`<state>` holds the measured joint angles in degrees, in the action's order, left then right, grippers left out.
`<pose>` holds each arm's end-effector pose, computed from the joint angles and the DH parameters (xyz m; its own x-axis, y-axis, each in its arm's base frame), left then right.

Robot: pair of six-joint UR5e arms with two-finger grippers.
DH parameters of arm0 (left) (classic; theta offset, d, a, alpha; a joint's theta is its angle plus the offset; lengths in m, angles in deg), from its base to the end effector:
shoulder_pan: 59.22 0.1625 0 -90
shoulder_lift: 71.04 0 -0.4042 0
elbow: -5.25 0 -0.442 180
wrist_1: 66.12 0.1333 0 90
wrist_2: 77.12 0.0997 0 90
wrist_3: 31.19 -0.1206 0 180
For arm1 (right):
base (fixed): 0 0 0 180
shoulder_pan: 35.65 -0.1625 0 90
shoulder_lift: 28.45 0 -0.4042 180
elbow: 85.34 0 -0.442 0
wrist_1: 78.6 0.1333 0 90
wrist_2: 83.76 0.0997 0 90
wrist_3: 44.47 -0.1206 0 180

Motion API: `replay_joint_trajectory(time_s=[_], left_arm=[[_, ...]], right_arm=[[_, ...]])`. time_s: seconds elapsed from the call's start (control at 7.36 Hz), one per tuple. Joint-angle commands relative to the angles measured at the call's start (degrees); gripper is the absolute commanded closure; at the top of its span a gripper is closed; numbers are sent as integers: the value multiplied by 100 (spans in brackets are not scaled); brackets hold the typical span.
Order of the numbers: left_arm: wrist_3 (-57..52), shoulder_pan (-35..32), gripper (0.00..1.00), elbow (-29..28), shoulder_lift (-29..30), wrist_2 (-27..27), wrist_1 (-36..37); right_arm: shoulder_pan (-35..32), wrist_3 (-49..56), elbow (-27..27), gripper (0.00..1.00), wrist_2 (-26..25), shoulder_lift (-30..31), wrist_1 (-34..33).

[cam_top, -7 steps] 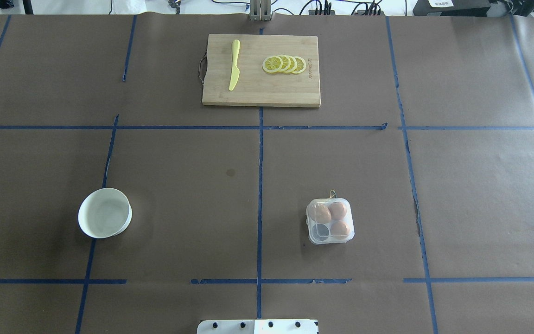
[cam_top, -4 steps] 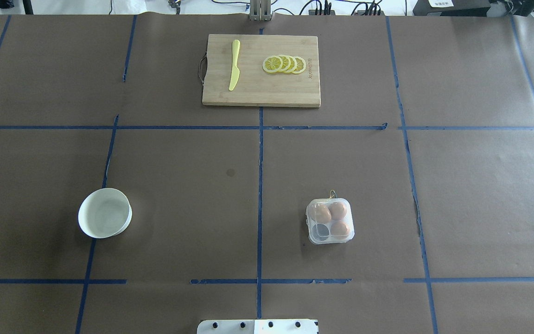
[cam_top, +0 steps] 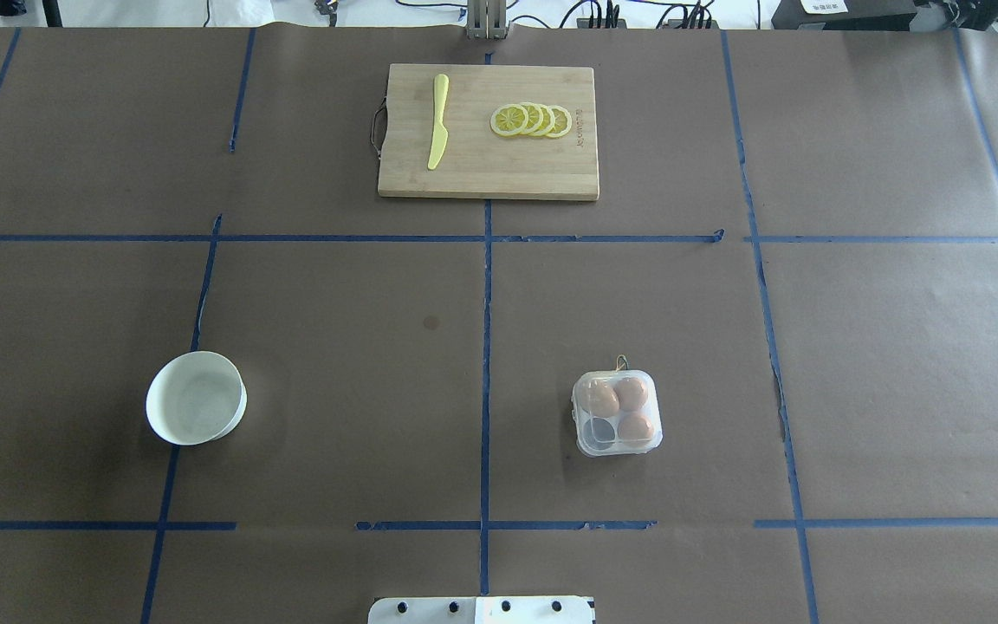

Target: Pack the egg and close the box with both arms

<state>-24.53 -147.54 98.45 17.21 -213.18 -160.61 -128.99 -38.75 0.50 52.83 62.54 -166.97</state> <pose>-0.0307 -0.5385 0.6282 0.6901 -0.0211 -0.7234 0.0512 0.9985 0.0197 0.0764 -0.5241 0.6952 0.6858 -0.0152 0.7276 0.0103 0.9999 0.0112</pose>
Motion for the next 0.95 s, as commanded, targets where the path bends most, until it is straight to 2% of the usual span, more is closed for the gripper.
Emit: replay_joint_trajectory(time_s=[0.0, 0.81], left_arm=[[1, -1, 0, 5, -1, 0, 0], [19, -1, 0, 23, -1, 0, 0]], right_arm=[[-70, 7, -16, 0, 236, -20, 74], [-79, 25, 46, 0, 272, -46, 74]])
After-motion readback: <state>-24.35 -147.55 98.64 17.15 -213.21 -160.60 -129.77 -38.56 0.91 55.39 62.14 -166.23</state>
